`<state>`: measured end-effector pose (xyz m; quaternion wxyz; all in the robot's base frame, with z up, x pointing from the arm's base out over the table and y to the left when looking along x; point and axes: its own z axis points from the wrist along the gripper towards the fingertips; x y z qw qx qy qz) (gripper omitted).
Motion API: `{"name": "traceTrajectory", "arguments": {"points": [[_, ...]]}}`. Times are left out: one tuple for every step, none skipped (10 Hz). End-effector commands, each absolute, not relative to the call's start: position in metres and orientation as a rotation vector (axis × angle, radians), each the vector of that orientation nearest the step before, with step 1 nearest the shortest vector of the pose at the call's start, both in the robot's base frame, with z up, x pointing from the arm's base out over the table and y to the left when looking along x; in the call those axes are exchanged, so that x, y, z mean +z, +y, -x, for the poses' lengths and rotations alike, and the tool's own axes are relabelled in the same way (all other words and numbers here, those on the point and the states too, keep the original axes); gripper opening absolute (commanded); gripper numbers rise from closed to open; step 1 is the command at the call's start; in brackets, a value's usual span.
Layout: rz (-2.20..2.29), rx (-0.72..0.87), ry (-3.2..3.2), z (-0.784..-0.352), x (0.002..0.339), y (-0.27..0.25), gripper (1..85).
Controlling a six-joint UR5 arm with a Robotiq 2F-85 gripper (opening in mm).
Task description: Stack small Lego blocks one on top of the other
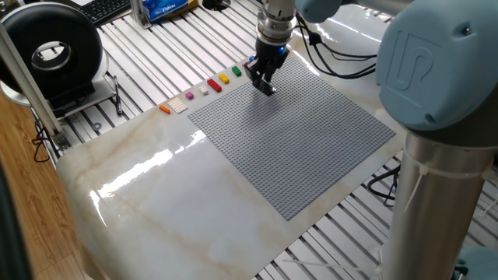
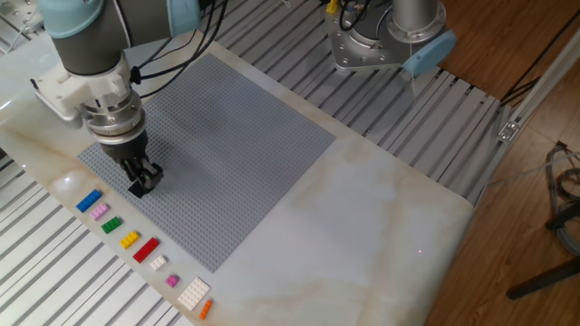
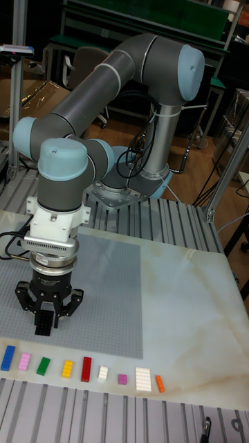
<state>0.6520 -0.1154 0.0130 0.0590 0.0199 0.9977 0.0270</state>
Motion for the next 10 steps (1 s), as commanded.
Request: {"name": "traceTrajectory", "arguments": {"points": [[-0.08,0.061,3.041,-0.653,0.018,-0.122,34.0],[-0.097,0.036,3.054,-0.651,0.018,-0.13,21.0],[-0.092,-0.027,3.055,-0.651,0.018,-0.143,11.3],[-0.118,-0.021,3.048,-0.653,0.017,-0.144,4.7],[-0.133,-0.039,3.043,-0.653,0.017,-0.148,1.0],[-0.151,-0.022,3.048,-0.65,0.015,-0.146,1.0],[-0.168,-0.022,3.056,-0.644,0.014,-0.143,1.0],[-0.18,-0.018,3.063,-0.638,0.011,-0.141,1.0],[-0.166,-0.013,3.061,-0.634,0.007,-0.14,1.0],[-0.162,-0.006,3.06,-0.632,0.004,-0.139,1.0]]}}
